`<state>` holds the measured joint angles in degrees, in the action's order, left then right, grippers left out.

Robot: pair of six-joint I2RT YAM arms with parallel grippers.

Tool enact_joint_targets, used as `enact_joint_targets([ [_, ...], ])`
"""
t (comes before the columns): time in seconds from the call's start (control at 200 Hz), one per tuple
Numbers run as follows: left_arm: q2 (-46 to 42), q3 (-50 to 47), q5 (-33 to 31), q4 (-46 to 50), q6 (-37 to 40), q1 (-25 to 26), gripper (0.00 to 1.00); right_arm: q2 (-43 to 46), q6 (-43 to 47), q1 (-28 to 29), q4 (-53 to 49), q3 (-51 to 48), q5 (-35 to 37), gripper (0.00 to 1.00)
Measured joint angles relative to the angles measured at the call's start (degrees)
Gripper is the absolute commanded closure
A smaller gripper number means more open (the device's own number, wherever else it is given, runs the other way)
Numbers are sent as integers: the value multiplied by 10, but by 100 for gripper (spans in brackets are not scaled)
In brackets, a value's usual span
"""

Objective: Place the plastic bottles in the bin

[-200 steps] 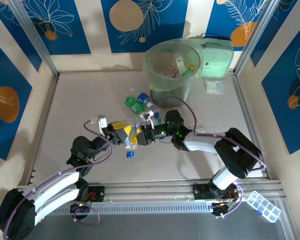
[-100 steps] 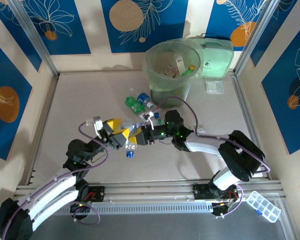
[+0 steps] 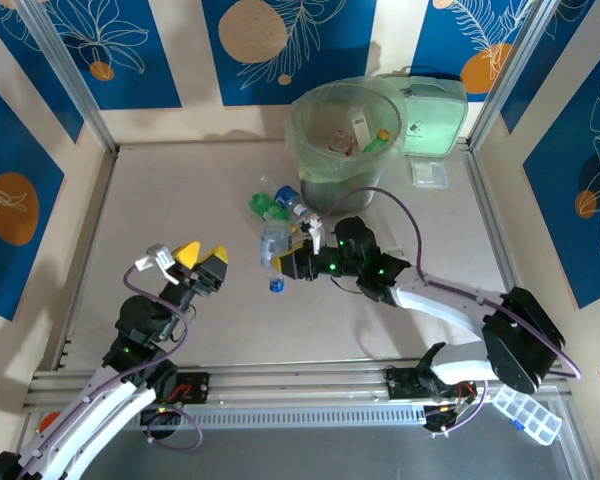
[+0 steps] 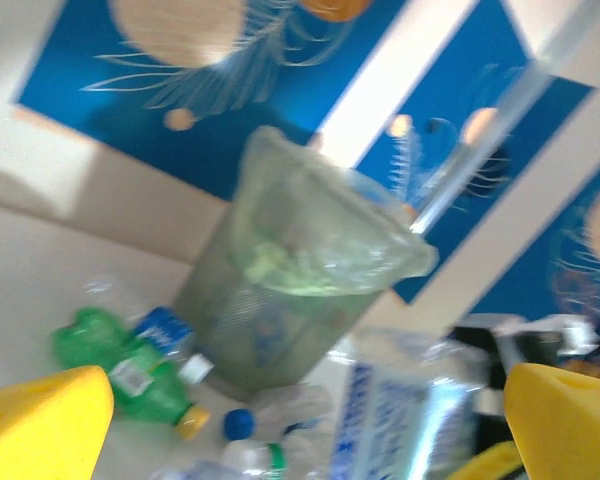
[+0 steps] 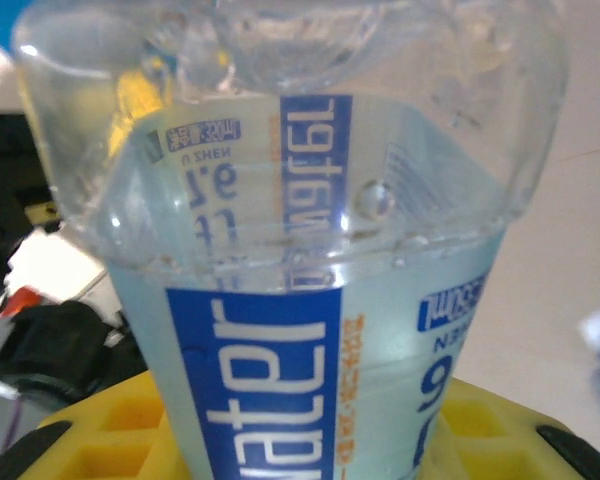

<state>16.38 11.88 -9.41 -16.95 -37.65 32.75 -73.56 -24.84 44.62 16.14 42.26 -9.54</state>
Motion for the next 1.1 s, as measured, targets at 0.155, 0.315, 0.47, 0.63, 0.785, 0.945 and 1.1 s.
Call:
enact_joint_targets([
  [0.155,12,0,-62,71,-20,0,0,43,49,0,-130,78,121,69],
  [0.315,76,0,-72,86,-42,0,1,63,106,-7,-242,189,239,69],
  [0.47,137,1,-65,82,-62,0,1,55,149,-88,-323,315,279,69],
  [0.63,189,2,-46,69,-73,0,1,-23,154,-198,-368,473,281,69],
  [0.785,220,3,-36,56,-76,0,1,-176,169,-240,-446,680,287,68],
  [0.945,232,11,-25,51,-79,0,1,-352,171,-269,-562,896,292,68],
  [1.1,232,12,-24,45,-80,0,1,-480,160,-282,-672,1038,301,68],
])
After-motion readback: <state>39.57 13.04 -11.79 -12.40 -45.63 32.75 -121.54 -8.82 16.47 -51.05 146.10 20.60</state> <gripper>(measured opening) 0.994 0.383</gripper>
